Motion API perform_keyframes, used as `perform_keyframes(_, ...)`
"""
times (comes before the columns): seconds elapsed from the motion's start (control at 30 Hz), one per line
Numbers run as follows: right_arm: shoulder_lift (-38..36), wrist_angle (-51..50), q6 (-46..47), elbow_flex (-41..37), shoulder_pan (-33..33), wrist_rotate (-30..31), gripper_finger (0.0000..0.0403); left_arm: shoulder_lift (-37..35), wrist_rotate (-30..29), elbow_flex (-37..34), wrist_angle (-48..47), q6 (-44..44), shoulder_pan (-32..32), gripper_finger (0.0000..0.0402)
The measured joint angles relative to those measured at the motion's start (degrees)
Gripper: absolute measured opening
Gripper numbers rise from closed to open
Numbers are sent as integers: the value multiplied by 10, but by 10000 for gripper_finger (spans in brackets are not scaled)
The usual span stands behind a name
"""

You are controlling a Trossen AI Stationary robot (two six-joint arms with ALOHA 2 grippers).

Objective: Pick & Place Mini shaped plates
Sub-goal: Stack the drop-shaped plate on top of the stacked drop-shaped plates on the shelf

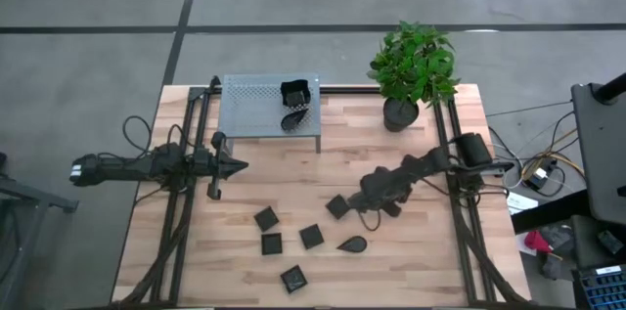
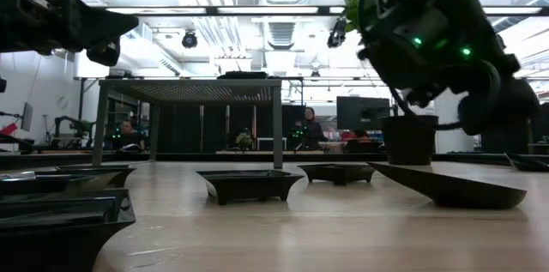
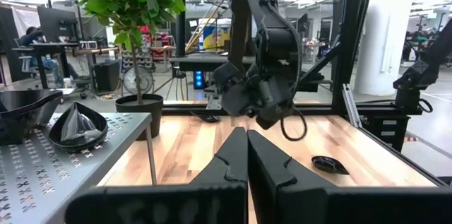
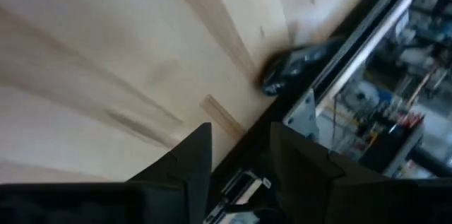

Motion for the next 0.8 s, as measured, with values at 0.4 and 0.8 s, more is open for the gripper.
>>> perform_keyframes(0.4,-86,102,80,-137,-13,-16,127,0,0,0,0,0,0,0)
perform_keyframes(0.8,-90,160,89,-216,-78,-7,123,0,0,0,0,0,0,0)
